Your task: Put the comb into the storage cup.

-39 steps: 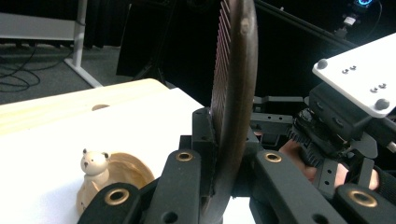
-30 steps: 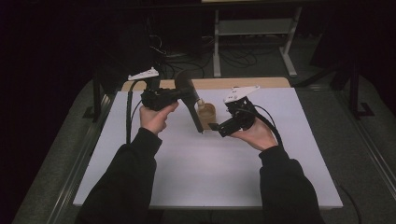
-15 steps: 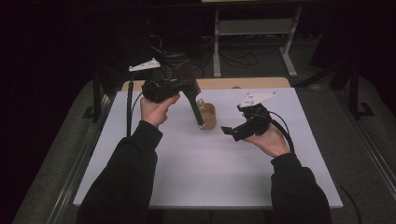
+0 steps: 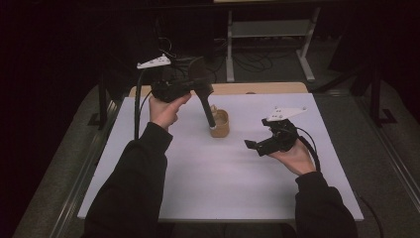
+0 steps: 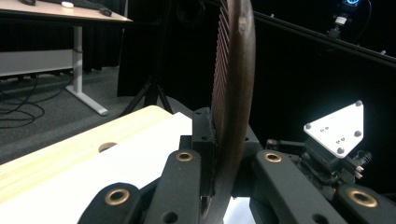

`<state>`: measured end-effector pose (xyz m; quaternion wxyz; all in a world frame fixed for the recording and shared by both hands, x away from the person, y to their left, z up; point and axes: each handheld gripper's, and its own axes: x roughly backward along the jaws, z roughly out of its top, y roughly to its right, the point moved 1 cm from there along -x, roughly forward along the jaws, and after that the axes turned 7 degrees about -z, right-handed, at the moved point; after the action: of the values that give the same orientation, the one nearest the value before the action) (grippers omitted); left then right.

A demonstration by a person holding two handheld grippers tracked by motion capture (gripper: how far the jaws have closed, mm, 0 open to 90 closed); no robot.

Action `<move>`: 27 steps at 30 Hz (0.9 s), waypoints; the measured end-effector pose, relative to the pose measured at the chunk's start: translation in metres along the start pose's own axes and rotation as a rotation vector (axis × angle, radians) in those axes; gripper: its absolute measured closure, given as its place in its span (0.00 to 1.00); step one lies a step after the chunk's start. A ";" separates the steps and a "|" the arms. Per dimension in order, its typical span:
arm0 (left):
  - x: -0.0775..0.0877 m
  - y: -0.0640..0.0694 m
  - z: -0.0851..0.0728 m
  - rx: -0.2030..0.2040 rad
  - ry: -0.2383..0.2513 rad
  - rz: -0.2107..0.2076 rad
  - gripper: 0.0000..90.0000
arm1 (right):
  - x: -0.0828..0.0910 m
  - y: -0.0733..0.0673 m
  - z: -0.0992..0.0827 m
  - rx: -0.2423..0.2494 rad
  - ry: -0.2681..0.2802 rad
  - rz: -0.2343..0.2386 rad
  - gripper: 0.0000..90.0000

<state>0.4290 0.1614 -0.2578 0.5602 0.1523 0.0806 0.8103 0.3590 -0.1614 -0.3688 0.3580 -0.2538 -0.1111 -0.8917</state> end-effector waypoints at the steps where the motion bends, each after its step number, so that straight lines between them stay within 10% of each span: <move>1: 0.000 -0.001 0.001 0.002 0.004 0.002 0.94 | 0.001 0.001 -0.002 -0.009 0.002 -0.001 0.00; 27: -0.027 -0.020 0.015 -0.039 0.007 0.023 0.94 | 0.041 0.024 -0.059 -0.121 0.058 -0.069 0.00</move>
<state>0.4601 0.1428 -0.2537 0.5532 0.1395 0.0652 0.8187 0.3284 -0.2254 -0.3963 0.3142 -0.2449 -0.0554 -0.9156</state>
